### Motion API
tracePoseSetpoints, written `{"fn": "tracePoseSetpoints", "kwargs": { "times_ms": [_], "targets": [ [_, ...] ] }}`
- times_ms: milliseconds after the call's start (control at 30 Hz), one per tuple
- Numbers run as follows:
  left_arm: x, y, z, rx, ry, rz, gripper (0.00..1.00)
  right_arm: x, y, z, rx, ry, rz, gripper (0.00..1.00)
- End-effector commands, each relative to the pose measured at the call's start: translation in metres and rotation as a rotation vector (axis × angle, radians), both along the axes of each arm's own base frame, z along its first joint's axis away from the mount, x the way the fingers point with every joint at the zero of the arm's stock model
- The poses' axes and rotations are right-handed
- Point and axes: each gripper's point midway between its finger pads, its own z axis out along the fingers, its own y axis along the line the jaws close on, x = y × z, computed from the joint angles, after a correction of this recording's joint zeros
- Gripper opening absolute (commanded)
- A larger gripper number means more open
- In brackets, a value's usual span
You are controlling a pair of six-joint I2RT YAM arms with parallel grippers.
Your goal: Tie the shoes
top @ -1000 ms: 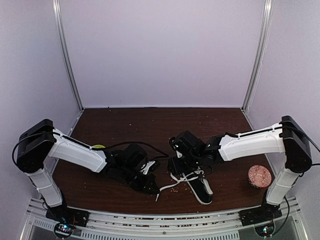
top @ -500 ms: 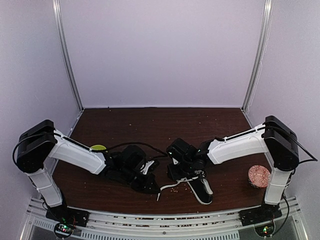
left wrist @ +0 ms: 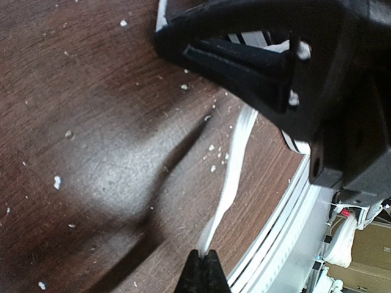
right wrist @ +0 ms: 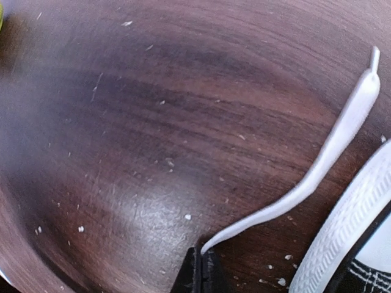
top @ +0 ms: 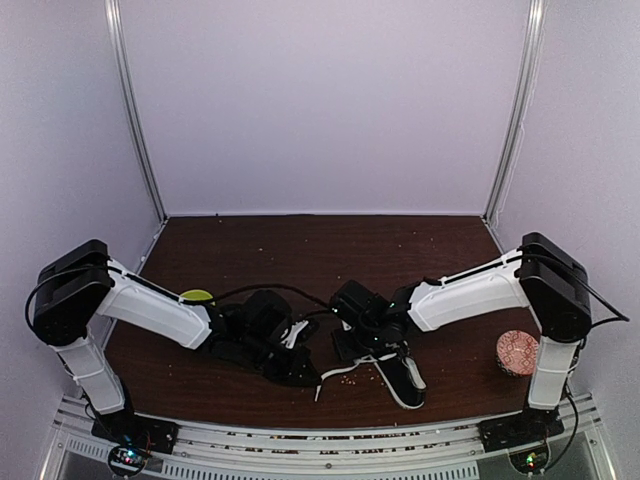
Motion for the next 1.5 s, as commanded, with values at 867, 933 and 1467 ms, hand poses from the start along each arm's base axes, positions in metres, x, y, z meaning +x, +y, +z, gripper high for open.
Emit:
{"fn": "tracePoseSetpoints", "kwargs": {
  "times_ms": [867, 933, 1467],
  "targets": [
    [0.048, 0.017, 0.006, 0.122, -0.112, 0.143, 0.0, 0.041, -0.204, 0.082, 0.057, -0.278, -0.465, 0.0],
    [0.056, 0.006, 0.014, 0.105, -0.135, 0.129, 0.0, 0.039, -0.195, 0.095, 0.12, -0.309, -0.399, 0.0],
    [0.148, -0.042, 0.058, 0.03, -0.233, 0.096, 0.0, -0.12, -0.07, 0.137, 0.511, -0.228, 0.597, 0.0]
  ]
}}
